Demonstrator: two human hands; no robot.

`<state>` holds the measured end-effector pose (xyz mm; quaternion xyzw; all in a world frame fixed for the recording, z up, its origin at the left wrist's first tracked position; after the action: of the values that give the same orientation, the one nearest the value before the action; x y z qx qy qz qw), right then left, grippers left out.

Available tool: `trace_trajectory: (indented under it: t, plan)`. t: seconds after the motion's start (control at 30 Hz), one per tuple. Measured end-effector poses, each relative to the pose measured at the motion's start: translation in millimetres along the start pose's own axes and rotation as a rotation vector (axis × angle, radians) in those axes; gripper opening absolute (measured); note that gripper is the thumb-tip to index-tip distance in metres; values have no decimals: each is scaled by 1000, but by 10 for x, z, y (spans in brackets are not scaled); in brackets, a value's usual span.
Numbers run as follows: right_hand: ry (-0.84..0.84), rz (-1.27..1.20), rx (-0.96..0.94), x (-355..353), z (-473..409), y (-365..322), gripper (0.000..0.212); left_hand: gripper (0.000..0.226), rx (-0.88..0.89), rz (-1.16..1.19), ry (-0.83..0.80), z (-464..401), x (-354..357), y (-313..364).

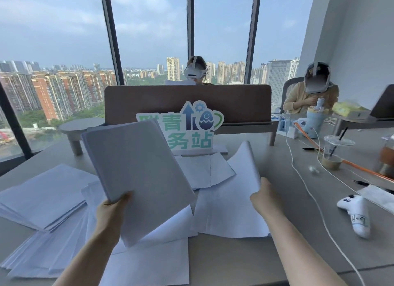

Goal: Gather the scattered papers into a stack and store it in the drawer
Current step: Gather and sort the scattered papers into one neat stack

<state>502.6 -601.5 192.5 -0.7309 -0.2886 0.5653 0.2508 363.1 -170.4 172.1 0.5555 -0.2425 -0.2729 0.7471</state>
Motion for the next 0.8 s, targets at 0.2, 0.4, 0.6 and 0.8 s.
trace_trajectory:
  t: [0.2,0.4,0.6,0.8]
  plan:
    - [173,12,-78,-505,-26,-98,34,16,17,-17,-17,56,100,2]
    - [317,-13,-149,-931,-6,-341,36,13,24,9,-54,49,187,-10]
    - [397,-150,-247,-1227,38,-649,38,9,34,15,-89,91,268,20]
    - [339,-379,-287,-1145,95,-884,36,25,6,25,-154,257,410,109]
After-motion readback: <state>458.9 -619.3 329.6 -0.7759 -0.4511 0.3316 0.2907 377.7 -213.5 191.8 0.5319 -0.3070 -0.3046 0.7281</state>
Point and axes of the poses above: each hand's wrist, its own z-axis away from the middle knuckle, its own x-axis out of the palm, y = z × x, the point moved 10 cm from there along -z, towards the middle knuckle, and after that the axes turned 12 degrees about -x, right-handed, at the moved point
